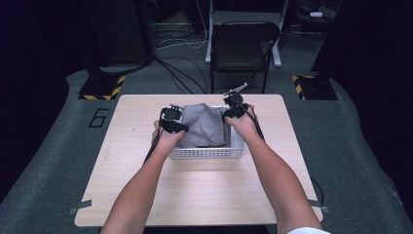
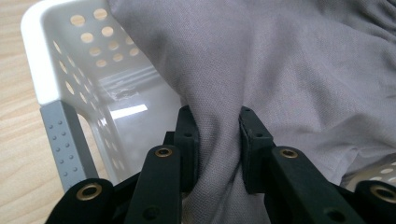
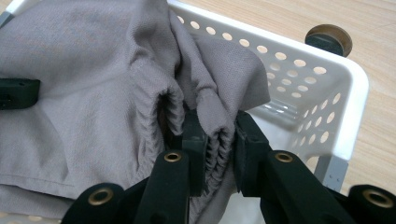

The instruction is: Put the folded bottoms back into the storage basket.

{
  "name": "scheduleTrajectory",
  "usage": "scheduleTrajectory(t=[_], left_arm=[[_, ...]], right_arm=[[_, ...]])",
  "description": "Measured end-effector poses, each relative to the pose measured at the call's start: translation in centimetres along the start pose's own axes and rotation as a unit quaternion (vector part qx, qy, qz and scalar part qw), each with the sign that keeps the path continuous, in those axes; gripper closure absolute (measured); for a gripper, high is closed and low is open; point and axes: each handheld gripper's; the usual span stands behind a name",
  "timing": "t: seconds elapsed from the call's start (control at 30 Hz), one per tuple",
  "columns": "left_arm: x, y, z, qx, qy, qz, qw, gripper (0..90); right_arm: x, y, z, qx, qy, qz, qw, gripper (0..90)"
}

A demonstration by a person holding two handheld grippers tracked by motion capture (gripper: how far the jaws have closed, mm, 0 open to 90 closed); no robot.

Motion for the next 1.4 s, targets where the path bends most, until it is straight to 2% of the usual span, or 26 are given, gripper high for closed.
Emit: scheduleTrajectory(t=[0.1, 0.33, 0.47, 1.07, 1.17, 1.27, 1.4], left_arm=[[-0.3, 0.2, -0.1, -0.001, -0.006, 0.006, 1.0, 73.2], [-0.6, 0.2, 0.0, 0.0, -0.006, 0.007, 1.0, 73.2], [-0.9, 0.0, 0.0, 0.004, -0.006, 0.005, 1.0, 73.0], [-1.5, -0.3, -0.1, 0.004, -0.031, 0.023, 0.9993, 71.9], [-1.7, -0.3, -0.2, 0.005, -0.036, 0.025, 0.999, 71.6], [-1.8, -0.3, -0.2, -0.001, -0.041, 0.026, 0.9988, 71.8], [-1.9, -0.3, -0.2, 0.003, -0.043, 0.026, 0.9987, 71.8]], right_arm=[[-0.3, 0.0, -0.2, -0.008, 0.0, -0.001, 1.0, 76.6], [-0.7, -0.1, -0.2, 0.01, 0.007, -0.008, 0.9999, 76.5], [-1.1, -0.1, -0.3, 0.002, 0.009, -0.012, 0.9999, 76.4], [-1.8, -0.9, -0.3, 0.009, 0.009, -0.022, 0.9997, 75.0], [-1.9, -1.0, -0.3, 0.009, 0.008, -0.022, 0.9997, 72.0], [-1.8, -1.0, -0.4, 0.01, 0.01, -0.033, 0.9993, 65.8], [-1.3, -0.5, -0.3, 0.002, 0.018, -0.051, 0.9985, 59.4]])
Point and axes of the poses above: each handheld gripper's, and its own axes: x roughly backward along the jaws, z roughly out of its top, y roughly to its right, and after that the axes turned 4 degrees about -x, right-handed
